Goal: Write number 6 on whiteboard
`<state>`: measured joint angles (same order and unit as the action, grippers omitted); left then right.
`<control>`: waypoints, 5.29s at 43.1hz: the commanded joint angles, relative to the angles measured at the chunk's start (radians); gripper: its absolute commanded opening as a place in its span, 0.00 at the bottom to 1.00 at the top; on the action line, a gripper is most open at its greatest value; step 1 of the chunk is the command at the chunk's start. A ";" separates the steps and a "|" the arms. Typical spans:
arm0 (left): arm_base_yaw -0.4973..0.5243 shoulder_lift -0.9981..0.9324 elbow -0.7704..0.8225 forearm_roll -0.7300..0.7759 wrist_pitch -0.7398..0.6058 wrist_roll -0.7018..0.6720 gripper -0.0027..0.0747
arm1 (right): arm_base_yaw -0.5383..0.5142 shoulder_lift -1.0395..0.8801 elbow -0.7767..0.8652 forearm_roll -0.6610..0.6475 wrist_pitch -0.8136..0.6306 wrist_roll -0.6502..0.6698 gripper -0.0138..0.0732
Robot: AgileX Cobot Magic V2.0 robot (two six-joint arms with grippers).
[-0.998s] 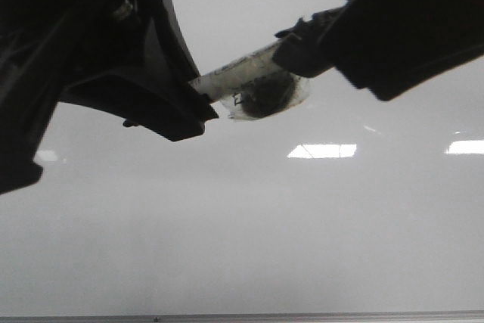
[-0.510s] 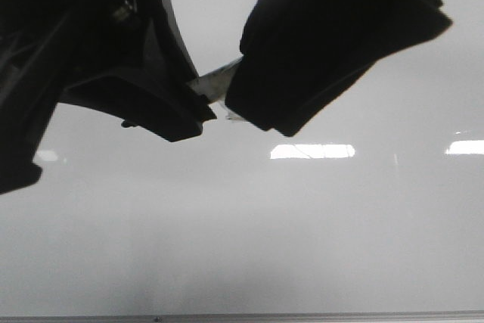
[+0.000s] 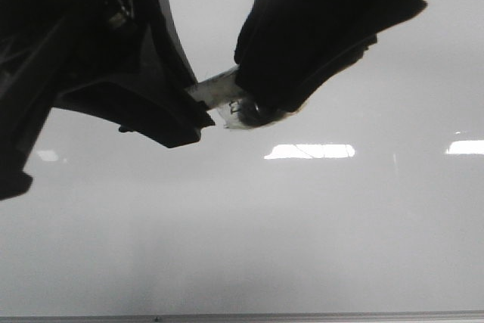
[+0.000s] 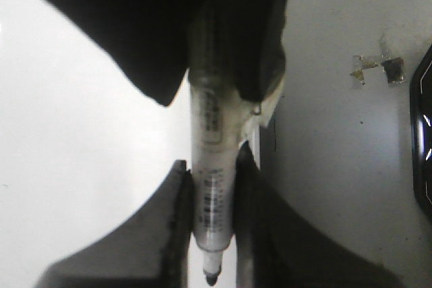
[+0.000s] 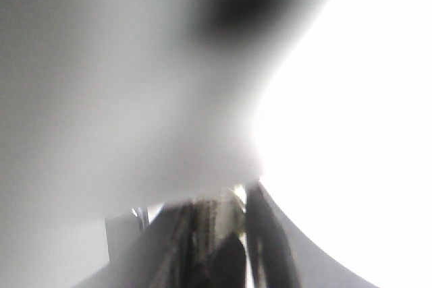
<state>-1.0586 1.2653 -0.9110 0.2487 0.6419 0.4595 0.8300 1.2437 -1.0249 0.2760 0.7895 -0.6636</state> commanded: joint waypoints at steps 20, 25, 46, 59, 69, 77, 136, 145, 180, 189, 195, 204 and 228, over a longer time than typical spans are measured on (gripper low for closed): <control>-0.004 -0.030 -0.035 0.031 -0.086 -0.010 0.54 | -0.350 -0.303 0.187 -0.003 -0.041 0.016 0.09; 0.005 -0.033 -0.035 0.030 -0.093 -0.076 0.37 | -0.400 -0.313 0.196 -0.001 -0.110 0.077 0.09; 0.271 -0.624 0.374 -0.320 -0.483 -0.131 0.01 | -0.402 -0.295 0.189 0.105 -0.315 0.113 0.09; 0.272 -1.044 0.588 -0.401 -0.513 -0.131 0.01 | -0.316 -0.047 0.044 0.109 -0.374 0.103 0.09; 0.272 -1.093 0.604 -0.401 -0.513 -0.131 0.01 | -0.304 0.142 -0.132 0.109 -0.411 0.092 0.09; 0.272 -1.093 0.604 -0.401 -0.513 -0.131 0.01 | -0.307 0.236 -0.220 0.108 -0.466 0.092 0.09; 0.272 -1.091 0.604 -0.401 -0.513 -0.131 0.01 | -0.178 0.428 -0.287 0.105 -0.289 0.075 0.09; 0.272 -1.059 0.575 -0.397 -0.442 -0.131 0.01 | -0.128 0.176 -0.178 0.077 -0.185 -0.021 0.09; 0.175 -0.305 0.160 -0.294 -0.254 0.243 0.56 | 0.098 0.017 -0.174 -0.175 -0.053 -0.064 0.09; 0.175 -0.308 0.160 -0.300 -0.296 0.243 0.47 | 0.098 0.012 -0.174 -0.154 -0.047 -0.064 0.09; 0.175 -0.306 0.160 -0.302 -0.309 0.243 0.42 | 0.098 0.012 -0.174 -0.134 -0.050 -0.064 0.09; 0.153 -0.306 0.160 -0.303 -0.341 0.243 0.28 | 0.098 0.012 -0.174 -0.134 -0.056 -0.065 0.09; 0.113 -0.244 0.160 -0.301 -0.355 0.243 0.09 | 0.098 0.012 -0.174 -0.132 -0.069 -0.065 0.10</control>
<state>-0.9394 1.0263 -0.7200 -0.0412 0.3532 0.7101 0.9255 1.2895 -1.1683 0.1079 0.8094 -0.7206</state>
